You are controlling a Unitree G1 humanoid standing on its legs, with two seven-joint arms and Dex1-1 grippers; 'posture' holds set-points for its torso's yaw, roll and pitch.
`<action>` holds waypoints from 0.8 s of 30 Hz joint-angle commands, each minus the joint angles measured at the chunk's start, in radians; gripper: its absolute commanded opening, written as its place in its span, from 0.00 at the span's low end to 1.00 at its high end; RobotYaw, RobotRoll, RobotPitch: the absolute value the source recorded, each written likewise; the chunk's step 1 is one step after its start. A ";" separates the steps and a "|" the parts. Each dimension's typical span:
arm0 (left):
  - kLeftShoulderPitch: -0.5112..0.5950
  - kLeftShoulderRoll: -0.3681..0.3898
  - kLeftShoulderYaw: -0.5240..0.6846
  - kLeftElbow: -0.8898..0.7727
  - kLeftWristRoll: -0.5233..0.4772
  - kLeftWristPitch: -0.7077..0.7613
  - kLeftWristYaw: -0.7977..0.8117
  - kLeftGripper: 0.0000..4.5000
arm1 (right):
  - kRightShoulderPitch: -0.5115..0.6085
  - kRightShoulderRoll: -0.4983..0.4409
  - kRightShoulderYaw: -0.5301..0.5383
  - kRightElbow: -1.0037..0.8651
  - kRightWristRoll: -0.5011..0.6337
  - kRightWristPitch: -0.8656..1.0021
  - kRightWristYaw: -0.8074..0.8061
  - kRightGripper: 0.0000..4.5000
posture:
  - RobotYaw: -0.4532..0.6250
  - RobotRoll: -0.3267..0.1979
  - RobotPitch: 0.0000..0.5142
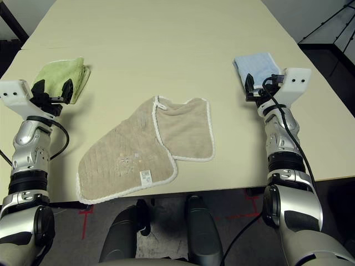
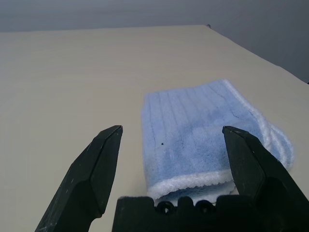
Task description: Fold the towel and set it aside.
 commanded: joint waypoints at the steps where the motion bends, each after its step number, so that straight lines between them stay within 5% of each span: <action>1: 0.009 -0.003 -0.005 0.014 -0.001 0.014 -0.003 0.99 | 0.008 -0.004 -0.004 0.020 0.000 -0.006 0.004 1.00 | 0.26 0.62 0.28; 17: 0.004 0.014 -0.006 0.008 -0.021 0.026 -0.069 0.99 | 0.003 0.000 -0.002 0.026 0.000 -0.008 0.013 1.00 | 0.26 0.62 0.28; 24: -0.026 0.100 -0.046 0.013 -0.096 0.109 -0.369 0.99 | -0.005 -0.013 -0.001 0.044 -0.001 -0.003 0.032 1.00 | 0.28 0.62 0.29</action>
